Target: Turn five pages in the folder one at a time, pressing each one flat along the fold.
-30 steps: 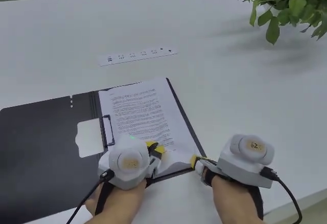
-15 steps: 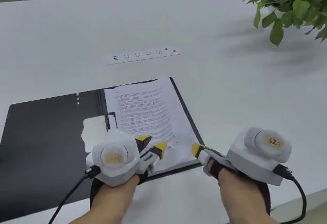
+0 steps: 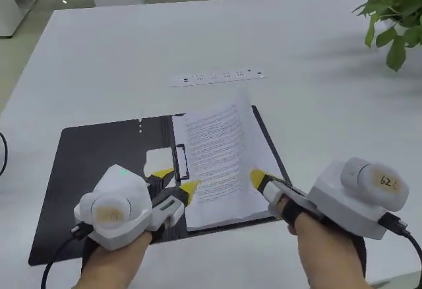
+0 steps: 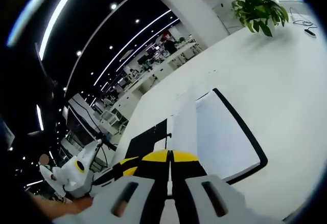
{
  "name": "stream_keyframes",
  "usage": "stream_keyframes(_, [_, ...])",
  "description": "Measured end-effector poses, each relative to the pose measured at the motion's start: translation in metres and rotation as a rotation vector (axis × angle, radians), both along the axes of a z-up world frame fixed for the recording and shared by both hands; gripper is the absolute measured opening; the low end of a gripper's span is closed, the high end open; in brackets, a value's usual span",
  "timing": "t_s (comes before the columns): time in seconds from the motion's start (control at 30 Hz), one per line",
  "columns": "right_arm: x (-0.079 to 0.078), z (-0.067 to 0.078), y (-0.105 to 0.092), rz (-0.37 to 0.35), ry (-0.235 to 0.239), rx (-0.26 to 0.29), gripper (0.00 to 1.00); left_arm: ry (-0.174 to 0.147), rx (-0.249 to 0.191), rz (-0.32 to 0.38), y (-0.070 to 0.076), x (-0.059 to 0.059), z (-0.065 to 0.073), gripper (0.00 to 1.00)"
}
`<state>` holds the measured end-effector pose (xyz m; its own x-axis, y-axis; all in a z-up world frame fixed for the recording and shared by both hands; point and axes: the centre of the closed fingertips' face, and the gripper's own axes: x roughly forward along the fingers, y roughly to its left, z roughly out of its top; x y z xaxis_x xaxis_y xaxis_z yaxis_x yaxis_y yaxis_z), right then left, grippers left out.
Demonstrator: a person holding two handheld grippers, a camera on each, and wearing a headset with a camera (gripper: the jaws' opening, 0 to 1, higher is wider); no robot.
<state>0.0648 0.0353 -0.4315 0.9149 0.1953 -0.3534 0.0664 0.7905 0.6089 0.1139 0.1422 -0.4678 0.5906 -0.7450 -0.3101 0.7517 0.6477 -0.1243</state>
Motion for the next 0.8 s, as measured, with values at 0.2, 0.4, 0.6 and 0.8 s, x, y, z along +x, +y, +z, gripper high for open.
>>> stream_keyframes(0.2, [0.008,0.011,0.029,0.074,-0.029,-0.029,0.0,-0.013,-0.012,0.044,0.028,-0.003,0.011,0.25])
stream_keyframes(0.4, [0.014,0.018,0.053,0.137,-0.049,-0.06,0.0,-0.027,-0.021,0.09,0.058,-0.003,0.02,0.26])
stream_keyframes(0.6, [0.019,0.023,0.081,0.211,-0.063,-0.082,0.0,-0.033,-0.021,0.142,0.084,-0.005,0.023,0.26])
stream_keyframes(0.8, [0.024,0.014,0.111,0.304,-0.056,-0.119,0.0,-0.032,-0.024,0.184,0.105,-0.009,0.025,0.27])
